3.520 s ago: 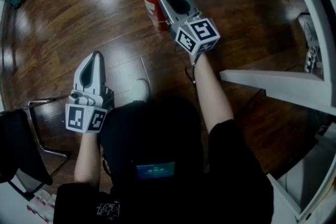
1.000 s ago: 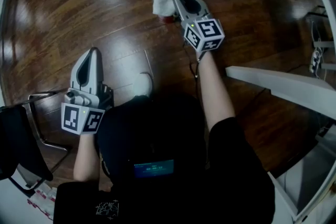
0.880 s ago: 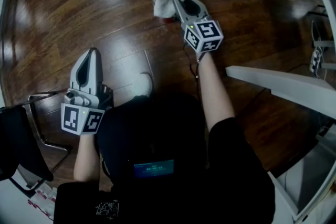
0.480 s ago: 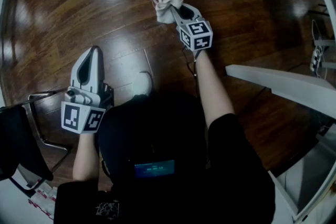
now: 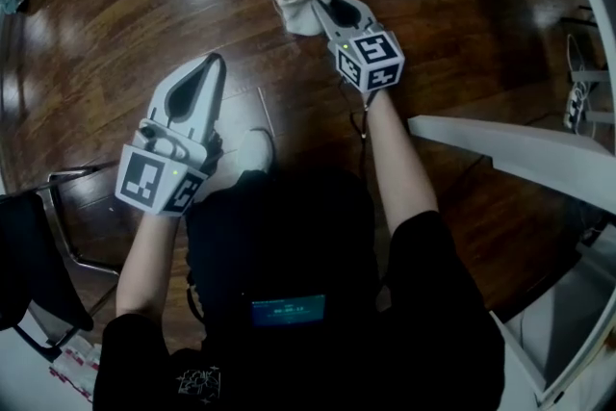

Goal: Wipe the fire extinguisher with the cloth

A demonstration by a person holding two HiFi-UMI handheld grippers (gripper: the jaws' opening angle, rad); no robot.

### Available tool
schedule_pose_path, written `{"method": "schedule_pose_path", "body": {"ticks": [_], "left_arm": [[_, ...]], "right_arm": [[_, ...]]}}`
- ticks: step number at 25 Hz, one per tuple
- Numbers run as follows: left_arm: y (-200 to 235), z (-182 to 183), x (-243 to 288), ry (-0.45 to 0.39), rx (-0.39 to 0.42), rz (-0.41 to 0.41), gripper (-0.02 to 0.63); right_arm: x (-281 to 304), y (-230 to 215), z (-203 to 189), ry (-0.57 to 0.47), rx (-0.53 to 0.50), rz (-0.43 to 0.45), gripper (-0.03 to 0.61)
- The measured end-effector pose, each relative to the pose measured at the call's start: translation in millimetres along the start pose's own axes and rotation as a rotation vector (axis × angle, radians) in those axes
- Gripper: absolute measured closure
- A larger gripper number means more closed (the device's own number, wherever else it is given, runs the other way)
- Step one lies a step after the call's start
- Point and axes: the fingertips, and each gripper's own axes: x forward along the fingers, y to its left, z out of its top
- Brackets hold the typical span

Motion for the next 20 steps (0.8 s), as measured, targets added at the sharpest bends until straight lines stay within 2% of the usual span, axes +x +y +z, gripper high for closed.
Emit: {"method": "schedule_pose_path", "body": {"ticks": [6,10,14,20], "left_arm": [[-12,-5,29,0.009,0.041,-0.059,0.612],[-17,-6,42,0.015,0.05,-0.062,0.612],[-24,-10,46,0.02,0.038,-0.081,0.611],[-25,-10,45,0.018,0.039,-0.076,0.611]], "right_arm": [[-20,-8,107,-0.214,-0.062,-0.021,0.485],[-29,-13,145,-0.299,-0.106,-0.073,0.486],[-20,-33,135,-0.287,-0.097,-0.147,0.486],[-9,-76,73,-0.196,0.047,-0.214,0.488]]}}
